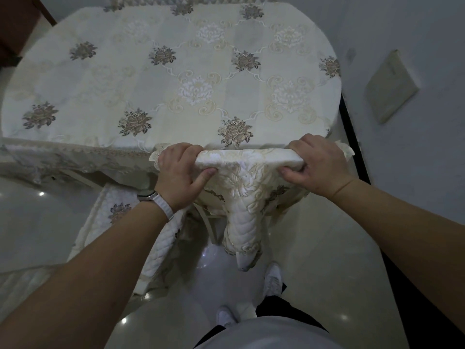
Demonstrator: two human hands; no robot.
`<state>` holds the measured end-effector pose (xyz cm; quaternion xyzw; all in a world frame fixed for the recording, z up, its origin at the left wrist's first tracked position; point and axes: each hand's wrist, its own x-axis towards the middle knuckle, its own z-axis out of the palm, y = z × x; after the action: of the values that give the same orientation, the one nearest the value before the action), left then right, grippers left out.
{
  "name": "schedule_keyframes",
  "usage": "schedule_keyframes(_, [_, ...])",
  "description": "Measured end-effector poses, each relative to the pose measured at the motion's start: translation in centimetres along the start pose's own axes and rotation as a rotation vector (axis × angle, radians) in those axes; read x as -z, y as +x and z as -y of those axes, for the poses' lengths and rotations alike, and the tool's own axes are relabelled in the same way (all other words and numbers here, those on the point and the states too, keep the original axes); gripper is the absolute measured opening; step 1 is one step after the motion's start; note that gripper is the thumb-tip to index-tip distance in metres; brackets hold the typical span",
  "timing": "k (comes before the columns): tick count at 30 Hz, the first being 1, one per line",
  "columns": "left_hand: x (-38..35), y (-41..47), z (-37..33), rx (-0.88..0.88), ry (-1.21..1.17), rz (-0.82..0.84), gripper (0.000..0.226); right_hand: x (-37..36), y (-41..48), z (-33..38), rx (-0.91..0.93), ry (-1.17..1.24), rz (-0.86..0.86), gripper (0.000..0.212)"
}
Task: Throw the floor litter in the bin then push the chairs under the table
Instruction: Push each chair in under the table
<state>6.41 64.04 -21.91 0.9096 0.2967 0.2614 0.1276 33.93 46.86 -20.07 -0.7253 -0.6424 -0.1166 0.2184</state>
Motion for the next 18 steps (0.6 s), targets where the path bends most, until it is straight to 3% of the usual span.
schedule_keyframes(5, [-0.5,-2.4,-1.4,0.011,0.009,0.014,0.056,0.1,-2.3,-0.1,0.027,0.01,-0.009,0.046])
schedule_keyframes(10, [-1.8,-6.2,-2.8,0.007,0.0,0.013,0.045,-0.6,-5.9,-0.2,0.067,0.01,0.023,0.046])
schedule_keyframes(18, [-3.8,-9.8,-2.2,0.066,-0.054,0.161,0.036,-3.2,-10.2,0.4,0.075,0.053,0.137,0.048])
